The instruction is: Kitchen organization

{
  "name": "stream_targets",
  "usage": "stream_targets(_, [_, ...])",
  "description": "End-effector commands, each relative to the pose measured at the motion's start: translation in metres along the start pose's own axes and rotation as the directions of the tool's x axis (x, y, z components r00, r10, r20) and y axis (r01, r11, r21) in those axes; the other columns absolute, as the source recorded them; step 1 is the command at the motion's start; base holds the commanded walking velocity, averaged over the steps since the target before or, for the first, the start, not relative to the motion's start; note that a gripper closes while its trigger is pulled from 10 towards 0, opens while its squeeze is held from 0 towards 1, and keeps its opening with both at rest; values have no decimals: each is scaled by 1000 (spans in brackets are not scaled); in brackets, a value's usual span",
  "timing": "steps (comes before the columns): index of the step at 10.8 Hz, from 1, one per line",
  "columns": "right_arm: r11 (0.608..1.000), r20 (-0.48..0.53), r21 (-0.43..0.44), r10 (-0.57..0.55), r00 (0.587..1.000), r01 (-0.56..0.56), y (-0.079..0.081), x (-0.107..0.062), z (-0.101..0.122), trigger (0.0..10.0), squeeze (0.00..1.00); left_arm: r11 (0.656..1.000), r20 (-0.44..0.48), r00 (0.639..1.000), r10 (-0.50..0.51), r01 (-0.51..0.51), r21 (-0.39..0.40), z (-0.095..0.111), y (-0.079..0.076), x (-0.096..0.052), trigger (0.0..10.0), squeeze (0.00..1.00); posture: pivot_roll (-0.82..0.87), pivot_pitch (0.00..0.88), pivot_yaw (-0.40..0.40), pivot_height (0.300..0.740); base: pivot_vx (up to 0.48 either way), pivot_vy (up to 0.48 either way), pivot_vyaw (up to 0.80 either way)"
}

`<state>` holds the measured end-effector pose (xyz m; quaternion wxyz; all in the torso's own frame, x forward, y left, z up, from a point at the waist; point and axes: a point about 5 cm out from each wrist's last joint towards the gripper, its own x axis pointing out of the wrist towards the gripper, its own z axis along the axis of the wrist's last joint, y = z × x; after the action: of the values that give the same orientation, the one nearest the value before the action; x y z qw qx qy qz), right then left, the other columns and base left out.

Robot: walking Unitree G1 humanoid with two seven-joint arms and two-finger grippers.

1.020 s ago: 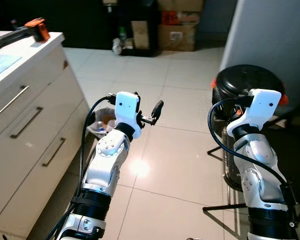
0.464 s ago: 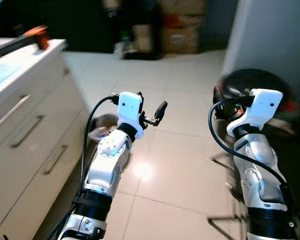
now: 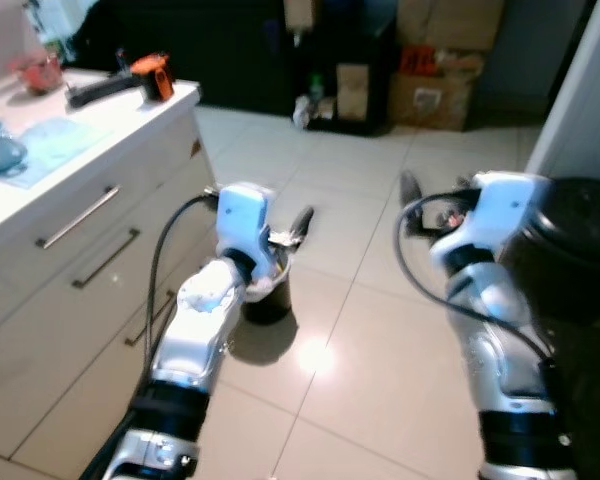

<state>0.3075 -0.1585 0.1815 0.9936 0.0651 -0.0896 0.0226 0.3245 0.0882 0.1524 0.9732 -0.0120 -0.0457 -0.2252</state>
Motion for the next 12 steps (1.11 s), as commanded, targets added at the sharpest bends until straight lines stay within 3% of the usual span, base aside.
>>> stream_targets(1, [999, 8, -14, -32, 999, 32, -8, -3, 1, 10000, 0, 999, -2, 999, -36, 36, -4, 1, -9, 3, 10000, 0, 28, 0, 116, 740, 0, 0, 0])
stream_targets(9, [998, -21, -26, -54, 998, 53, -15, -7, -11, 10000, 0, 989, -93, 984, -151, 150, -15, -15, -21, 0, 10000, 0, 28, 0, 121, 740, 0, 0, -776])
stream_targets(12, [997, -65, -40, -64, 996, 62, -19, -13, -27, 10000, 0, 985, -171, 970, -174, 172, -23, -40, -15, -11, 10000, 0, 23, 0, 125, 740, 0, 0, 0])
